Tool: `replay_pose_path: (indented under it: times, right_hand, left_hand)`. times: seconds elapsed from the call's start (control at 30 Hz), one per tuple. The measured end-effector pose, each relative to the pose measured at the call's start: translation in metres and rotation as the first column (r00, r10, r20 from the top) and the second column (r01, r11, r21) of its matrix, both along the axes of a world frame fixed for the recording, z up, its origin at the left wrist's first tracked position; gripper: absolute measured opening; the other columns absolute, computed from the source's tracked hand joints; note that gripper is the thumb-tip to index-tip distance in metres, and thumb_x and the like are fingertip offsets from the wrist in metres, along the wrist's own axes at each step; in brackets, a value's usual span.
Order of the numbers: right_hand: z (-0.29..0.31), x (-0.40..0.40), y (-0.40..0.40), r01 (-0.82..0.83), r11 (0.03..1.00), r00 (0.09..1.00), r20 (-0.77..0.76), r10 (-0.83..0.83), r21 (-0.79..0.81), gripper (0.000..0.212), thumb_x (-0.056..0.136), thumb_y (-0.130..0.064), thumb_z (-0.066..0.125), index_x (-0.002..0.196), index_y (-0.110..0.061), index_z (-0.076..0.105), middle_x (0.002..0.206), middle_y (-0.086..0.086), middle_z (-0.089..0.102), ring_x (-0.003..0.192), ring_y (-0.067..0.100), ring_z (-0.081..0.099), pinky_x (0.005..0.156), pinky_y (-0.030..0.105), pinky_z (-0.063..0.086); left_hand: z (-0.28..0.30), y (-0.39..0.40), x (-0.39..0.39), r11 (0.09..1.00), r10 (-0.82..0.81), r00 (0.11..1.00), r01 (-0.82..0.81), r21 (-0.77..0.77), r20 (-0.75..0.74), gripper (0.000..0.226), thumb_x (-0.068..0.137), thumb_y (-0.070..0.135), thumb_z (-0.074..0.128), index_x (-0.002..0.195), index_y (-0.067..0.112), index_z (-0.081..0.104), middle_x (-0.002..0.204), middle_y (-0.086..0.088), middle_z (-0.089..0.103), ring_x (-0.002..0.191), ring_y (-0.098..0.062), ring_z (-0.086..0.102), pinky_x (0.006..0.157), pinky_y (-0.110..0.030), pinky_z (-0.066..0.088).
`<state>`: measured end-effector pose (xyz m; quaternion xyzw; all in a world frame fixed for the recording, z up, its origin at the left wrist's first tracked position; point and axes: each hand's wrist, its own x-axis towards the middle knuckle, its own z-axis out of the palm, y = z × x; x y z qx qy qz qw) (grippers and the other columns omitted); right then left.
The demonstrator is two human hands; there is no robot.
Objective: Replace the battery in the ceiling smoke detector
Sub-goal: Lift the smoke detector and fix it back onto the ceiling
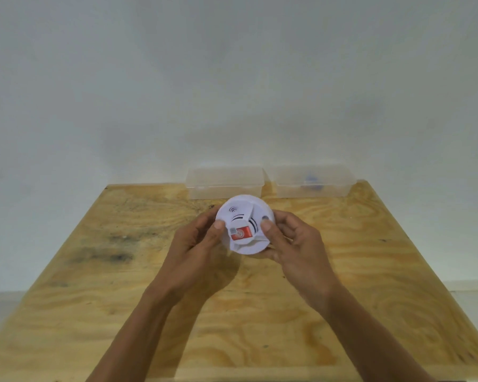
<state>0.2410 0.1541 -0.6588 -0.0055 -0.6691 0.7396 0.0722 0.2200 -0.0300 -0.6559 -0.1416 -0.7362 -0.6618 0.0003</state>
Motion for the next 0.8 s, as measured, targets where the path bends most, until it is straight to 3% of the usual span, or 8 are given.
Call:
replay_pose_path:
  times: [0.17,0.33,0.47,0.67,0.8]
  right_hand:
    - [0.009,0.0,0.007,-0.015,0.982,0.997,0.065,0.027,-0.187,0.026,0.098,-0.018,0.057,0.121,-0.009,0.063,0.107,0.013,0.076,0.099,0.029,0.073,0.084,0.048,0.06]
    - [0.008,0.001,0.014,0.026,0.993,0.999,0.04,-0.022,-0.116,0.023,0.097,-0.016,0.059,0.117,-0.012,0.069,0.104,0.007,0.077,0.098,0.025,0.074,0.079,0.041,0.061]
    - [0.005,0.001,0.019,0.06,0.996,0.997,0.06,-0.056,-0.07,0.023,0.095,-0.021,0.062,0.116,-0.014,0.07,0.102,0.005,0.078,0.098,0.025,0.073,0.084,0.048,0.06]
    - [0.006,0.003,0.024,0.04,0.975,0.995,0.103,-0.018,-0.218,0.023,0.096,-0.018,0.06,0.113,-0.006,0.069,0.11,0.015,0.074,0.102,0.03,0.072,0.084,0.044,0.06]
    - [0.006,0.003,0.023,0.046,0.966,0.993,0.114,-0.017,-0.254,0.024,0.096,-0.018,0.06,0.114,-0.003,0.068,0.113,0.018,0.072,0.102,0.031,0.072,0.084,0.046,0.06]
  left_hand:
    - [0.0,0.007,-0.003,0.997,0.016,1.0,-0.017,0.078,0.02,0.035,0.1,0.003,0.057,0.134,0.011,0.062,0.122,-0.004,0.075,0.115,-0.022,0.071,0.097,-0.036,0.058]
    - [0.003,0.017,-0.003,0.988,0.103,0.994,-0.107,0.109,0.043,0.03,0.095,0.002,0.064,0.122,0.014,0.07,0.11,-0.001,0.08,0.105,-0.018,0.075,0.093,-0.036,0.06]
    - [0.004,0.021,0.001,0.987,0.117,0.992,-0.122,0.109,0.045,0.027,0.093,0.004,0.067,0.116,0.018,0.073,0.107,0.0,0.08,0.104,-0.019,0.075,0.092,-0.037,0.059]
    - [0.007,0.027,0.001,0.975,0.118,0.991,-0.129,0.18,0.07,0.039,0.082,0.023,0.072,0.119,0.013,0.072,0.109,-0.006,0.079,0.107,-0.028,0.074,0.093,-0.041,0.059]
    - [0.006,0.027,0.002,0.979,0.086,0.994,-0.098,0.177,0.075,0.042,0.081,0.023,0.073,0.122,0.012,0.071,0.111,-0.006,0.079,0.108,-0.028,0.074,0.091,-0.038,0.059]
